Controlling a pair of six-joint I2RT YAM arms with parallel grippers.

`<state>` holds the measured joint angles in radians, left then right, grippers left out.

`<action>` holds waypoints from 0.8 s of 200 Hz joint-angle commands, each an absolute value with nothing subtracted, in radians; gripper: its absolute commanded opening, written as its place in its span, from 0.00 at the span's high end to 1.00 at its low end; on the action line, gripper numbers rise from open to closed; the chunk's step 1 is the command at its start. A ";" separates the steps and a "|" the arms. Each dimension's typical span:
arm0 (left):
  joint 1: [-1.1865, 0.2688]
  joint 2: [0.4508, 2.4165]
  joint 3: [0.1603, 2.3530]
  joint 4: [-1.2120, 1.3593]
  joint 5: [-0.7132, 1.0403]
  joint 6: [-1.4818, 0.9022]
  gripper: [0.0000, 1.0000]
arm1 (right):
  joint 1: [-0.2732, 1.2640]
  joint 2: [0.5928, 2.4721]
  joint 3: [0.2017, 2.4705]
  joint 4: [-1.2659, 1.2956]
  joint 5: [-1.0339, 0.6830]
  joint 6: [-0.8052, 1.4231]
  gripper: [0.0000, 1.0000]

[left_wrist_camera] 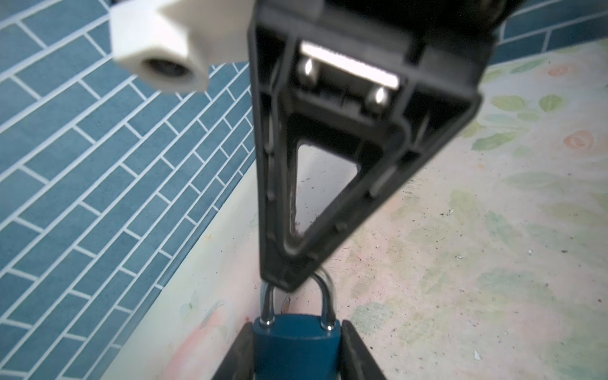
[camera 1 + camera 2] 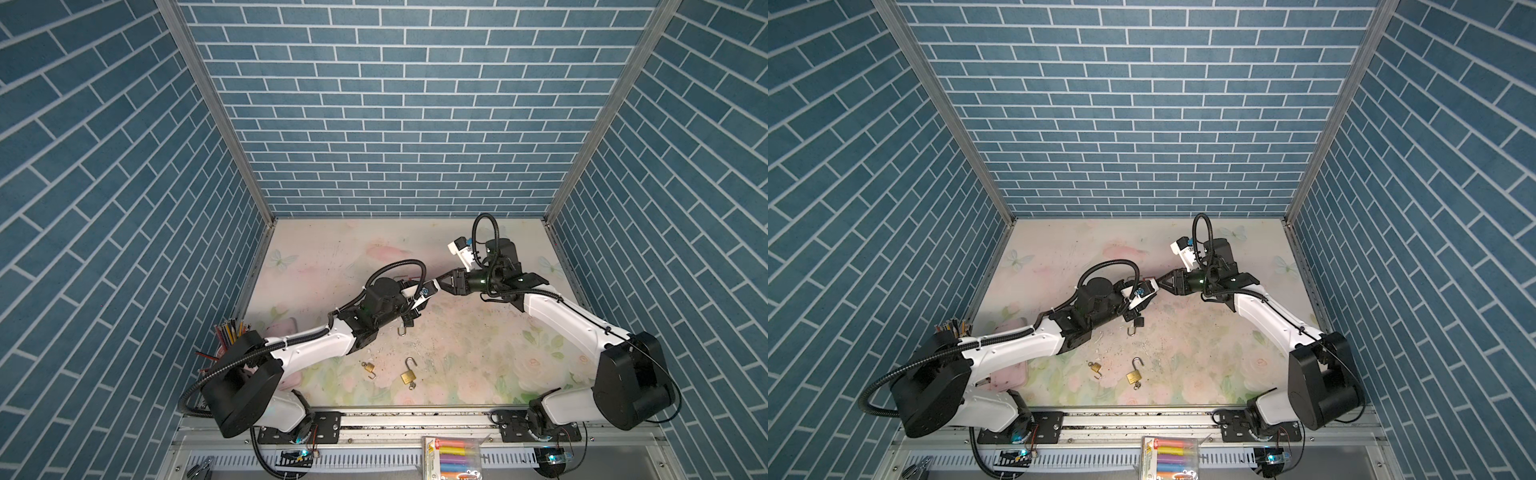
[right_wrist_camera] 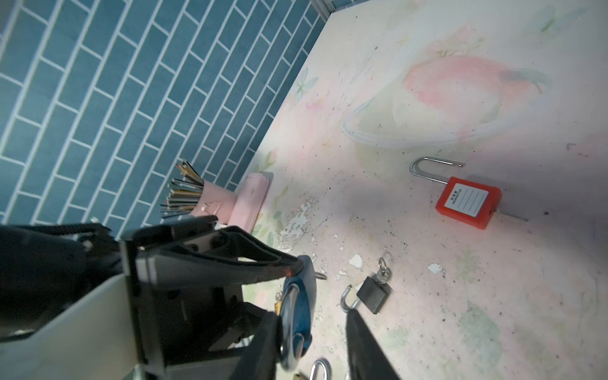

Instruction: Lock with the key

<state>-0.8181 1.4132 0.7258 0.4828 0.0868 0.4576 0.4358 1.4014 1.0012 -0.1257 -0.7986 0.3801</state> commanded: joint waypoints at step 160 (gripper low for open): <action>-0.348 1.561 0.872 0.280 0.341 -0.873 1.00 | 0.569 1.420 0.755 0.717 -0.418 0.421 0.47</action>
<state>-0.3504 1.5612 0.8589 0.2874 0.2749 -0.7273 0.5110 1.3670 0.7441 0.5632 -0.4889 0.4286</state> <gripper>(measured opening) 0.397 0.541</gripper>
